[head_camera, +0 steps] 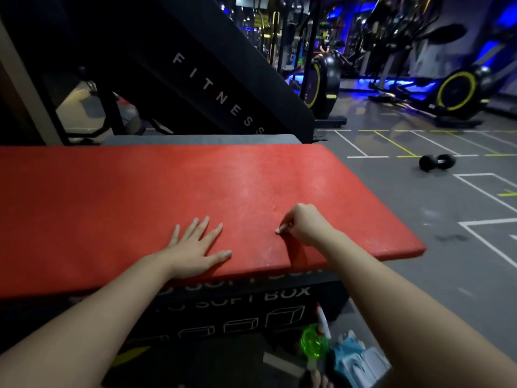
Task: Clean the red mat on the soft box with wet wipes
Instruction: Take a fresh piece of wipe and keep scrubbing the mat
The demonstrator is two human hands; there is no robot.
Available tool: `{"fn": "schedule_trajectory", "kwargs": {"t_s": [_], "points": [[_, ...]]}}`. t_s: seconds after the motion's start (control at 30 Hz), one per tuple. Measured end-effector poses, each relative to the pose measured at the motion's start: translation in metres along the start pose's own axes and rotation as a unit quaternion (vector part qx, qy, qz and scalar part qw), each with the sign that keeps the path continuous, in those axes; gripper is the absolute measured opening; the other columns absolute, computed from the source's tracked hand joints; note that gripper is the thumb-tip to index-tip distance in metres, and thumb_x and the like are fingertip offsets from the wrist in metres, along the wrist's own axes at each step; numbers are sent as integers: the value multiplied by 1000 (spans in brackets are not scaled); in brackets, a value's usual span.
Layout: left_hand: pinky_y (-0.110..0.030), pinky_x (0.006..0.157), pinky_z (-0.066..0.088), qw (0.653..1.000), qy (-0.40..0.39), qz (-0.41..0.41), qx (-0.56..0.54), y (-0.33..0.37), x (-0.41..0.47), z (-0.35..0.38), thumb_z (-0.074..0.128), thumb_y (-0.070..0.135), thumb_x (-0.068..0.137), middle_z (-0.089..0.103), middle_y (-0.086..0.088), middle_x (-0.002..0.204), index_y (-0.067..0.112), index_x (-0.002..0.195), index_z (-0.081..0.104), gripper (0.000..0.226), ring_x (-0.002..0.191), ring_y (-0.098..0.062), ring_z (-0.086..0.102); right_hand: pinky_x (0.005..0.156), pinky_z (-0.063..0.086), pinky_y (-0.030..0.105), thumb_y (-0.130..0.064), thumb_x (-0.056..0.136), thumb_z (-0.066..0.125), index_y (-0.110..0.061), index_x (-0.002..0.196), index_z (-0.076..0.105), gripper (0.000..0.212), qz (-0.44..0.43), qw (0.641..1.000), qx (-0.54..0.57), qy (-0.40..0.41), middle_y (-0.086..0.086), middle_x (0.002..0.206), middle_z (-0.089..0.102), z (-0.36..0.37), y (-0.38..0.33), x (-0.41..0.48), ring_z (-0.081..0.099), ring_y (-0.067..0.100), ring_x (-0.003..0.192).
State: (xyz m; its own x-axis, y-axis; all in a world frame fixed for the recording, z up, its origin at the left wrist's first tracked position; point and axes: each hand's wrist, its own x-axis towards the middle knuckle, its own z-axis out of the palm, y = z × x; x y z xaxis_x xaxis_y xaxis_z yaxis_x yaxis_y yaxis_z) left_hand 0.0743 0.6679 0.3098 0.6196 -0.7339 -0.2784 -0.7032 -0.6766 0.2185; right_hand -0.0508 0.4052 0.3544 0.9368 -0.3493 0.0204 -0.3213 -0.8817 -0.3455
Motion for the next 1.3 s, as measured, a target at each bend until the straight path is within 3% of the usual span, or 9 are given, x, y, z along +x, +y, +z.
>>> {"fn": "schedule_trajectory", "kwargs": {"t_s": [0.17, 0.3, 0.47, 0.67, 0.8, 1.0, 1.13, 1.2, 1.3], "points": [[-52, 123, -15, 999, -31, 8, -5, 0, -14, -5, 6, 113, 34, -27, 1, 167, 43, 160, -11, 145, 152, -18, -28, 56, 46, 21, -41, 75, 81, -30, 83, 80, 14, -3, 988, 8, -151, -10, 69, 73, -21, 1, -51, 59, -2, 58], [-56, 123, -13, 998, -63, 19, 17, 9, -26, -12, 41, 107, 39, -29, -2, 166, 43, 158, -17, 148, 152, -25, -27, 55, 45, 17, -28, 81, 76, -30, 81, 80, 5, -14, 997, 39, -66, -12, 71, 74, -15, -8, -55, 64, -6, 65], [-58, 122, -13, 996, -57, 13, 73, 20, -33, -5, 82, 61, 73, -33, -3, 164, 43, 157, -21, 135, 151, -28, -30, 49, 38, 13, -22, 85, 72, -22, 84, 81, 8, 18, 999, 46, 13, 0, 78, 76, -3, -10, -45, 65, 7, 67], [-58, 123, -10, 996, -39, 12, 82, 21, -35, -2, 74, 39, 90, -30, -5, 166, 42, 157, -21, 116, 153, -28, -26, 59, 57, 31, -35, 77, 77, -32, 82, 79, 6, -42, 985, 49, -158, -7, 70, 74, -23, -5, -81, 68, 8, 64], [-57, 124, -10, 995, -38, 15, 87, 20, -37, -2, 70, 35, 92, -30, -4, 166, 43, 157, -21, 112, 153, -27, -26, 62, 57, 28, -31, 81, 75, -30, 86, 79, 7, -84, 986, 50, -131, -10, 76, 74, -18, -8, -77, 69, 6, 70], [-58, 124, -8, 995, -32, 18, 91, 19, -34, -3, 74, 47, 88, -27, -2, 167, 45, 157, -19, 116, 154, -26, -24, 70, 43, 21, -24, 87, 71, -20, 93, 79, 10, -71, 996, 47, 22, -4, 90, 74, 11, -23, -39, 62, 7, 80], [-58, 124, -9, 997, -43, 24, 61, 16, -32, -8, 67, 78, 76, -22, -1, 169, 48, 158, -11, 117, 155, -26, -21, 63, 49, 25, -32, 81, 78, -30, 85, 79, 5, -57, 992, 57, -94, -12, 79, 75, -3, -18, -39, 67, 5, 74], [-58, 123, -5, 999, -28, 22, 21, 16, -28, -12, 51, 91, 75, -10, 2, 170, 52, 158, 3, 103, 156, -25, -12, 59, 48, 24, -30, 79, 79, -33, 84, 79, 6, -70, 982, 57, -165, -15, 72, 73, -13, -15, -44, 64, 1, 66], [-54, 117, 13, 998, 44, 6, -36, 17, -19, -18, 34, 79, 93, 24, 3, 157, 56, 143, 36, 56, 147, -24, 15, 59, 46, 21, -26, 79, 78, -31, 83, 78, 6, -67, 986, 52, -140, -13, 73, 73, -13, -11, -31, 65, 1, 70]]}}
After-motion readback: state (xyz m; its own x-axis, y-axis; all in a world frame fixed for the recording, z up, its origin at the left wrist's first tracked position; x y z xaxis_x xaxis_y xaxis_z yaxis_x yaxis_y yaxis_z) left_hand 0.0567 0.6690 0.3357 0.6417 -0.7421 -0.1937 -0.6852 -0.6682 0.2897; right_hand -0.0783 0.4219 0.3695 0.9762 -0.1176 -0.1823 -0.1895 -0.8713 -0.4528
